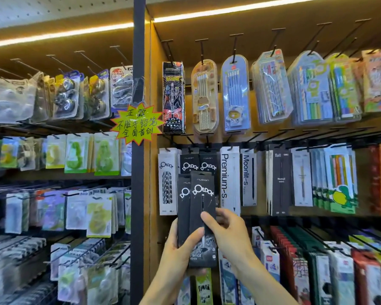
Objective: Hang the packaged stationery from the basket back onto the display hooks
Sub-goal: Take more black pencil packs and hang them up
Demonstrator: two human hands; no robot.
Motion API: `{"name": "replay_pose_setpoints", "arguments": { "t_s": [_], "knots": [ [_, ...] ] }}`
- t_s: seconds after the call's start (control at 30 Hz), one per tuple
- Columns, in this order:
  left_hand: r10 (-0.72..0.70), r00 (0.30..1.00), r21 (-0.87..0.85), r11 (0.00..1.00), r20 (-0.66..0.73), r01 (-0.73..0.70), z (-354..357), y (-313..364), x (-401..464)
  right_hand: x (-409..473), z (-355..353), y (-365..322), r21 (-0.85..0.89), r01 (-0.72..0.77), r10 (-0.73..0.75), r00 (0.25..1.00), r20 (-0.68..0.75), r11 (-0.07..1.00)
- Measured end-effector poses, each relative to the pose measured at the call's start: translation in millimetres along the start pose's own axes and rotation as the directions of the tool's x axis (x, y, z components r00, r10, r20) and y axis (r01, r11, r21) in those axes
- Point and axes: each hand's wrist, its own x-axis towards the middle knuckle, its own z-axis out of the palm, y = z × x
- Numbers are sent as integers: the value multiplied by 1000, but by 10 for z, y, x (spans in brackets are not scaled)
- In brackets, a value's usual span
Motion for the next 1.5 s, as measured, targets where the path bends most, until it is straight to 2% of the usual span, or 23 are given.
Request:
{"name": "replay_pose_setpoints", "arguments": {
  "t_s": [0.1, 0.2, 0.3, 0.47, 0.57, 0.67, 0.87, 1.03, 1.1, 1.17, 1.27, 1.33, 1.5],
  "knots": [
    [13, 999, 37, 999, -34, -12, 31, 14, 41, 26, -50, -39, 118, -6, 7, 1000, -10, 993],
    [-18, 998, 11, 1000, -61, 18, -37, 8, 102, 170, -101, -156, 82, 56, -52, 998, -46, 995],
    [-3, 1000, -32, 999, -27, 3, -92, 15, 105, 375, -113, -335, 93, 83, -76, 994, -75, 992],
    [-10, 1000, -116, 993, -9, 9, -138, 20, 132, 684, -38, -410, 85, 65, -58, 995, -80, 994],
    [-3, 1000, -90, 996, 10, 4, -184, 9, 130, 783, 13, -393, 74, 51, -43, 992, -115, 996],
    [26, 999, -77, 997, 28, -24, -207, 20, 107, 894, 53, -337, 26, 25, -21, 986, -163, 999],
    [14, 1000, -22, 1000, -7, -14, -175, 89, 109, 1077, 103, -272, -98, -122, 95, 966, -240, 988],
    [61, 995, 95, 993, 77, -68, -200, 77, 163, 1060, 119, -177, -264, -193, 108, 946, -306, 945],
    [61, 994, 107, 992, 90, -70, -215, 62, 183, 930, 78, -170, -332, -173, 52, 937, -344, 927],
    [66, 991, 109, 991, 119, -79, -232, 26, 212, 722, 57, -159, -290, -90, -14, 940, -340, 953],
    [85, 979, 125, 986, 184, -110, -181, 40, 239, 385, 67, -83, -27, 50, -53, 990, -128, 998],
    [122, 966, 137, 978, 226, -156, -132, 70, 286, 264, 52, -73, 51, 98, -97, 995, -20, 994],
    [193, 951, 146, 962, 240, -232, 87, 286, 495, 513, -22, -254, 50, 207, -205, 978, -49, 977]
  ]
}}
